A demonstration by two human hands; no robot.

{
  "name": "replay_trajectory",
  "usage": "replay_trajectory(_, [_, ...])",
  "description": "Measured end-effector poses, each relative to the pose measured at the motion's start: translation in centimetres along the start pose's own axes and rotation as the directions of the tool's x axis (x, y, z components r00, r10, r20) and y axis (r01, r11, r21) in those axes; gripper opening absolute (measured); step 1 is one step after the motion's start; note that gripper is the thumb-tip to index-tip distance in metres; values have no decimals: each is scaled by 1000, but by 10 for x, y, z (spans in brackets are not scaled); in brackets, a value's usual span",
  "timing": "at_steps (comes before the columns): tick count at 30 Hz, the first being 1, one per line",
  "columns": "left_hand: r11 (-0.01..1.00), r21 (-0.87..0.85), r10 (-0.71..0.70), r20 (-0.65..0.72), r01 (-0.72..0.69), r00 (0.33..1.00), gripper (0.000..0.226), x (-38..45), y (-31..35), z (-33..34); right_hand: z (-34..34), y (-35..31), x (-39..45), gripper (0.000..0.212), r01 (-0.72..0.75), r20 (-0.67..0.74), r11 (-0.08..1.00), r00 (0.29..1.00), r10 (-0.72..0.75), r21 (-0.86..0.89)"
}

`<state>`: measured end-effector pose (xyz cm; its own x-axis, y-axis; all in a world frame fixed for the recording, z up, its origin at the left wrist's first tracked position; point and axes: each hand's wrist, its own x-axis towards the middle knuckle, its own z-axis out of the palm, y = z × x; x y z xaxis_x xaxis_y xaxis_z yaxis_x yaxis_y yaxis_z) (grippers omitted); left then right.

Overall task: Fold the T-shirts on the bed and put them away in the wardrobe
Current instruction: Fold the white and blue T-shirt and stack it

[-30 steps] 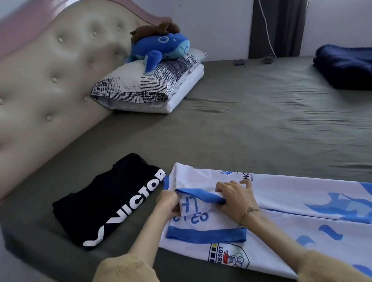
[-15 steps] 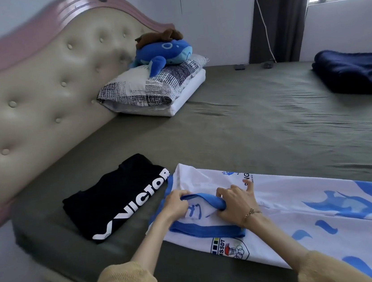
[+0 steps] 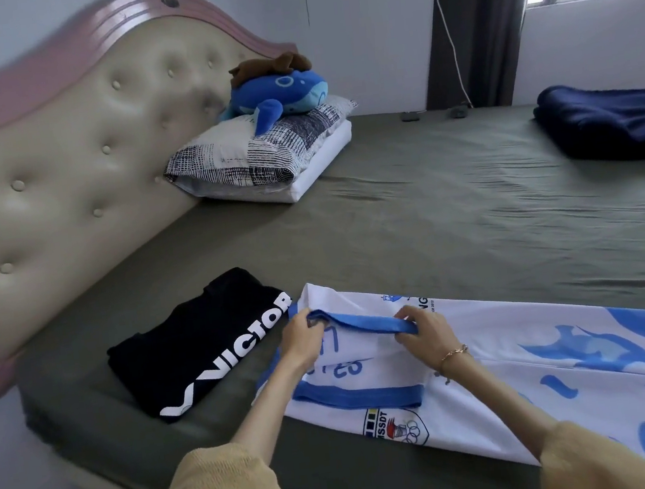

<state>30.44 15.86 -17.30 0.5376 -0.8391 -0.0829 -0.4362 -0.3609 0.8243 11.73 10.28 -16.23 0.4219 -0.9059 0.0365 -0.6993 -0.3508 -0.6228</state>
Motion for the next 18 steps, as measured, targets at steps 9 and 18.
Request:
replay_trajectory(9, [991,107,98,-183,-79,978,26,16,12,44,-7,25,19,28,-179,-8,975,983,182,133])
replay_trajectory(18, [725,662,286,-42,-187,957,39,47,10,59,5,42,31,36,-335,-167,924,937,307,-185])
